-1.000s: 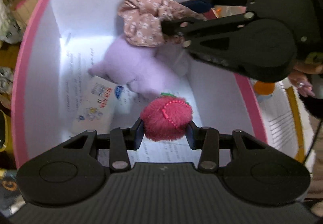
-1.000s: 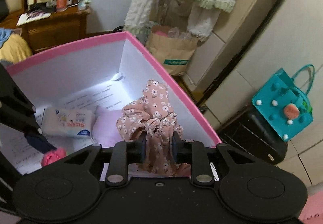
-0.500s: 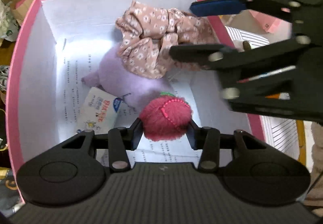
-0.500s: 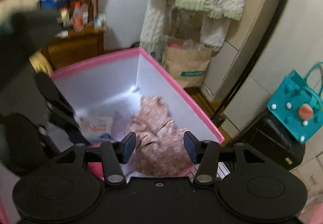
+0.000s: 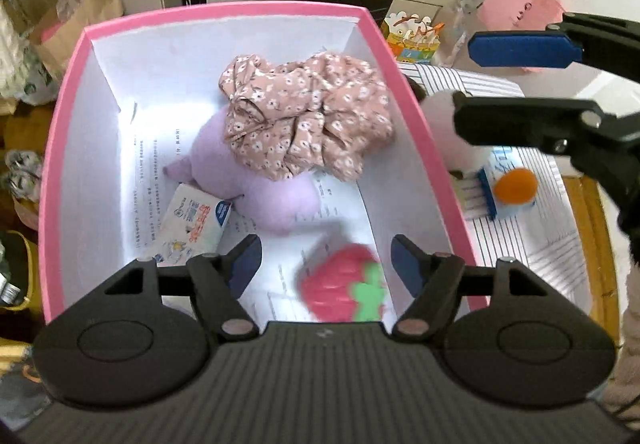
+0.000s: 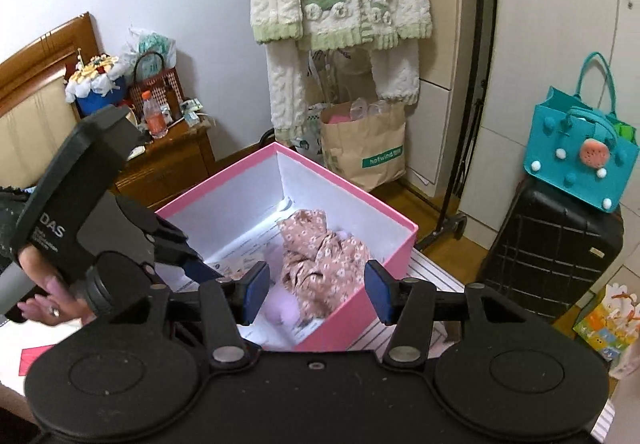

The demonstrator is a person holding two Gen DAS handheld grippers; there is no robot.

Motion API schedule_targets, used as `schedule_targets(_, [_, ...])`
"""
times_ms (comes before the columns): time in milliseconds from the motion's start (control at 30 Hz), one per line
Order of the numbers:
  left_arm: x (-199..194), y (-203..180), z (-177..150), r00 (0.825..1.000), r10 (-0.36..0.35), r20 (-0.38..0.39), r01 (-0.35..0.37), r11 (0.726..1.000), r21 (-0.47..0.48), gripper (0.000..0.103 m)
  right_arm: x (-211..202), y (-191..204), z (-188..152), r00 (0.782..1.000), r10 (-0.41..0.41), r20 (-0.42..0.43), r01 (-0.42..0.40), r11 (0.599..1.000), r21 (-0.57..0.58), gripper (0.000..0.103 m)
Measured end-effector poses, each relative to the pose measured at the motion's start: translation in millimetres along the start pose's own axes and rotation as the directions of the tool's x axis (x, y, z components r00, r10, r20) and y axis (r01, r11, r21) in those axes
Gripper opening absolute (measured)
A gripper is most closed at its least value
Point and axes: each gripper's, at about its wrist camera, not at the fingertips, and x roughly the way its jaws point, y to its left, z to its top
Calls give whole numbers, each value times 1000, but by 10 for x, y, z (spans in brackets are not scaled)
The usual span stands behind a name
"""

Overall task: Organize soft objects
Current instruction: 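Withdraw both grippers from the box toward the green sponge and orange ball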

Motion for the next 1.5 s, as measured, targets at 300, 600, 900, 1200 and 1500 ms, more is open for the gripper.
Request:
schedule_targets(300, [-528,-219,-275,997,50,64,-55,995,79,72,-435,248,-228,1000,10,14,-10,1000,-24,58])
schedule_targets(600, [-896,-534,-615,993,56,108,-71,988,134,73,-894,514,-453,999,33,37,-31,998,-60,59])
schedule_targets(900, [-1164,-850,-896,985,84,152,-115,973,203,74,-1269,696,-690,997,28,66,-22,996,-90,61])
schedule_targets(1200, [-1206,-1306,-1125,986,48,158,-95,948,302,76,-1563,714,-1039,995,17,95,-7,995,-99,63])
schedule_targets(1500, [-964,-1696,-1290,987,17,162,-80,918,388,76,-1840,555,-1445,994,-55,97,63,994,-87,68])
